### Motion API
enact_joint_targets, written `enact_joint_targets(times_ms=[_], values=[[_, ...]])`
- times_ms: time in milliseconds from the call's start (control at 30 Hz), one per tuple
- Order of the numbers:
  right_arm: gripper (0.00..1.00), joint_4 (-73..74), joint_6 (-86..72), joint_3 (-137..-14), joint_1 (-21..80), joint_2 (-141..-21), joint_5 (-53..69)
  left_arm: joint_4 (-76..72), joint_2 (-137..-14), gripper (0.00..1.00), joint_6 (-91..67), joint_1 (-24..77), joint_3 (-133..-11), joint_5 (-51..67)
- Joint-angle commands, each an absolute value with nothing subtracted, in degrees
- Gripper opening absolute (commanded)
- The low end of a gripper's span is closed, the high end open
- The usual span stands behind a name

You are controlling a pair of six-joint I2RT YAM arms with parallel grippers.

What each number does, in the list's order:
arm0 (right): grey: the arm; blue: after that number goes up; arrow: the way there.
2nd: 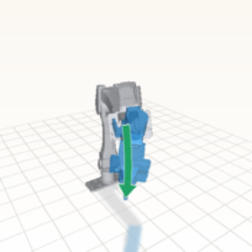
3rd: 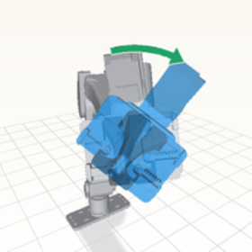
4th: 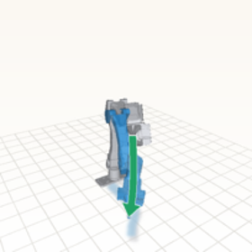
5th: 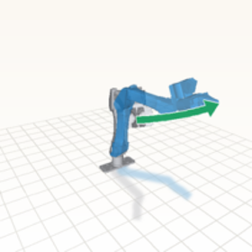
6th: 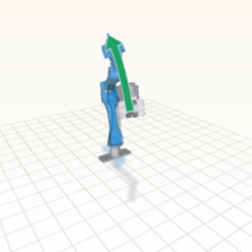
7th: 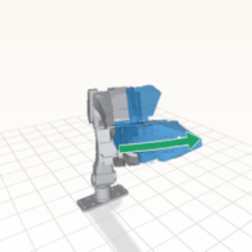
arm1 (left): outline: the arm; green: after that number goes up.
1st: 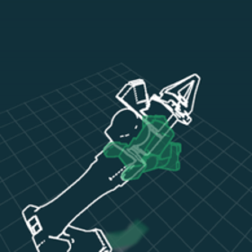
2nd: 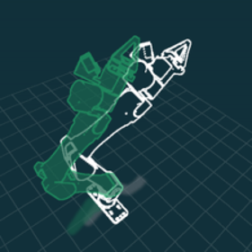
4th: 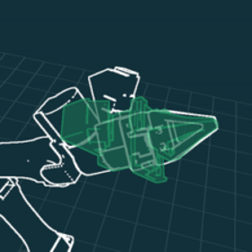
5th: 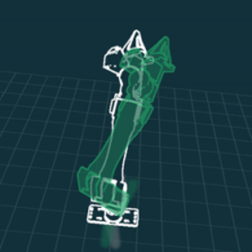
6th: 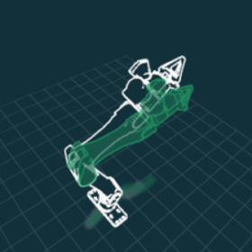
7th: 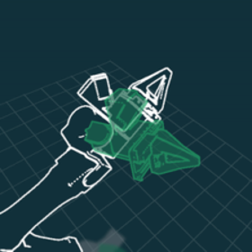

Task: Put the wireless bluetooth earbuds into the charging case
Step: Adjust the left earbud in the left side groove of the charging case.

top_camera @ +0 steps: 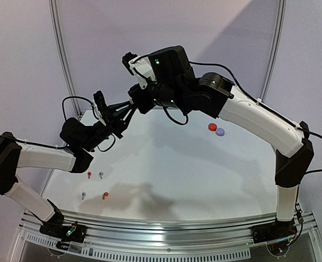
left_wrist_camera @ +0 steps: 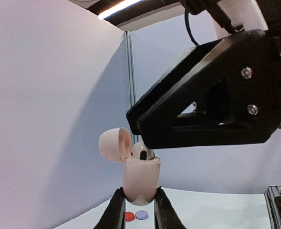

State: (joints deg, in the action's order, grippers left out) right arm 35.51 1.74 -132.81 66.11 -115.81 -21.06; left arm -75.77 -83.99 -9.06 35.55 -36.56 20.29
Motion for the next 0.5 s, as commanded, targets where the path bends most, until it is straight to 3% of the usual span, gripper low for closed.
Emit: enact_joint_targets(times_ms=[0, 300, 400, 467], values=[[0.27, 33.6, 1.5, -133.9, 66.5, -116.5, -20.6, -76.5, -83.0, 0.0, -8.4, 35.1, -35.5, 19.9], [0.29, 29.0, 0.3, -133.8, 66.5, -111.1, -16.1, -73.6, -82.8, 0.0, -4.3, 34.6, -34.5, 20.5], [0.31, 27.5, -1.6, -132.6, 66.5, -108.8, -15.3, -72.2, -82.5, 0.0, 10.0, 34.5, -33.5, 23.2], [0.31, 26.6, -2.1, -130.1, 66.2, -107.4, -16.3, -71.6, -82.4, 0.0, 30.0, 34.5, -32.1, 25.9]])
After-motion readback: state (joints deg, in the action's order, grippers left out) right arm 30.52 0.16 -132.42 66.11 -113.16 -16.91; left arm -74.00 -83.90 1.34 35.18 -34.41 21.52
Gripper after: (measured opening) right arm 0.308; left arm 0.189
